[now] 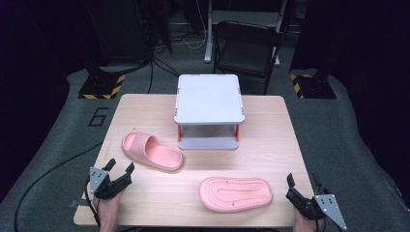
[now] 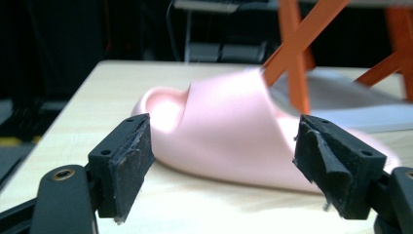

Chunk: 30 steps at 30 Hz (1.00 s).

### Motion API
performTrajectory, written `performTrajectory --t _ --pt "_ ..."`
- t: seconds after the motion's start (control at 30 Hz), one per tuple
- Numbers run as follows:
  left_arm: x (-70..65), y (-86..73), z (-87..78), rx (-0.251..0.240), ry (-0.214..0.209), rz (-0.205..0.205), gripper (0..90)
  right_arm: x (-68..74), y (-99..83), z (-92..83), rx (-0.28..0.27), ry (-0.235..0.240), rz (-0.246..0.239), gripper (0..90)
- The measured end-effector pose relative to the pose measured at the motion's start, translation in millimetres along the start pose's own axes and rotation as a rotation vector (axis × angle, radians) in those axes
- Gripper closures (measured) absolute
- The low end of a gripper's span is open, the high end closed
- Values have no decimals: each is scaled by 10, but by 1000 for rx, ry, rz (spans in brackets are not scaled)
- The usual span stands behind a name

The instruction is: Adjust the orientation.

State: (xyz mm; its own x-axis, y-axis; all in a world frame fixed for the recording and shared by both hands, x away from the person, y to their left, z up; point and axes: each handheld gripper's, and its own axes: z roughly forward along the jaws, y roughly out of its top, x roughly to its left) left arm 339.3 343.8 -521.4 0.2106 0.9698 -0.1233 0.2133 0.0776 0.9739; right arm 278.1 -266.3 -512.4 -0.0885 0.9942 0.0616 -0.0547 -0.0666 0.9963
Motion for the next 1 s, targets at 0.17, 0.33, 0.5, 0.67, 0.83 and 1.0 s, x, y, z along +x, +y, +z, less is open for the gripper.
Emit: performTrajectory --t 0.17,0.33,0.5,0.67,0.83,1.0 --pt "-174 85 246 48 40 36 191 48 0 21 6 13 -23 155" --pt "-310 153 455 74 40 47 193 46 11 8 6 10 -18 160" --pt "-380 168 661 131 63 91 215 19 7 4 -1 1 -5 161" --pt "-364 148 741 161 116 105 263 2 12 17 -7 0 3 162" --pt "-283 152 718 171 138 96 320 -7 16 40 -12 3 10 171" --pt "-176 149 686 185 150 96 419 -8 19 40 -13 5 12 175"
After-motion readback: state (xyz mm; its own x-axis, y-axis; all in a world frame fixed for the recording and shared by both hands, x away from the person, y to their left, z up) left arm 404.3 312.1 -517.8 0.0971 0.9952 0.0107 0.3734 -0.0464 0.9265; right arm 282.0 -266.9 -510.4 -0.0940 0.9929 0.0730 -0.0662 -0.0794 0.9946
